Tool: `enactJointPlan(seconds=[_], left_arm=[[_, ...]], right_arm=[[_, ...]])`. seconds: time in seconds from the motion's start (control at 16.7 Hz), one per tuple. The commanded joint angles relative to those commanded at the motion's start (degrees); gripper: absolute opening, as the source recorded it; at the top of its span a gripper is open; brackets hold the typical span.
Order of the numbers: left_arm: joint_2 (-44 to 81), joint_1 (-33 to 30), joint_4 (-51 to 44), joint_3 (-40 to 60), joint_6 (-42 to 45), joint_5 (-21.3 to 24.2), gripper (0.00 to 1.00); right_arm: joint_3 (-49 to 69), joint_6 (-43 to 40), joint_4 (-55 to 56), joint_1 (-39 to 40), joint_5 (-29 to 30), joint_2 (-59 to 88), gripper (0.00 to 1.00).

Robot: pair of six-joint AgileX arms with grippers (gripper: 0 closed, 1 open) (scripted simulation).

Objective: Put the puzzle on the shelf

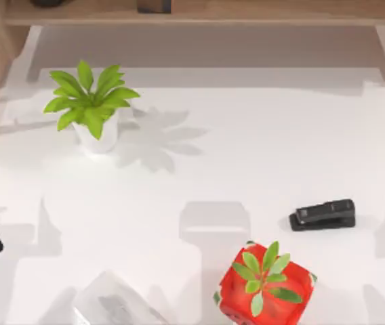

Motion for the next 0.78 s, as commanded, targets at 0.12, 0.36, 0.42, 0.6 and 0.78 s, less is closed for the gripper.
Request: enactJointPlan(seconds=[0.12, 0.36, 0.42, 0.6, 0.78], left_arm=[[0.0, 0.0, 0.0, 0.0, 0.0, 0.0, 1.0], [0.0, 0.0, 0.0, 0.0, 0.0, 0.0, 1.0], [0.0, 0.0, 0.0, 0.0, 0.0, 0.0, 1.0], [0.0, 0.0, 0.0, 0.0, 0.0, 0.0, 1.0], [0.0, 0.0, 0.0, 0.0, 0.0, 0.0, 1.0]], right_arm=[[0.0, 0.0, 0.0, 0.0, 0.0, 0.0, 1.0], [4.3, -4.8, 4.7, -1.5, -1.2, 5.7, 1.0], [6.2, -7.1, 6.7, -2.2, -1.8, 8.7, 1.0], [12.8, -16.2, 14.0, -4.9, -4.3, 20.9, 1.0], [20.6, -27.6, 22.5, -8.2, -7.4, 37.2, 1.0]])
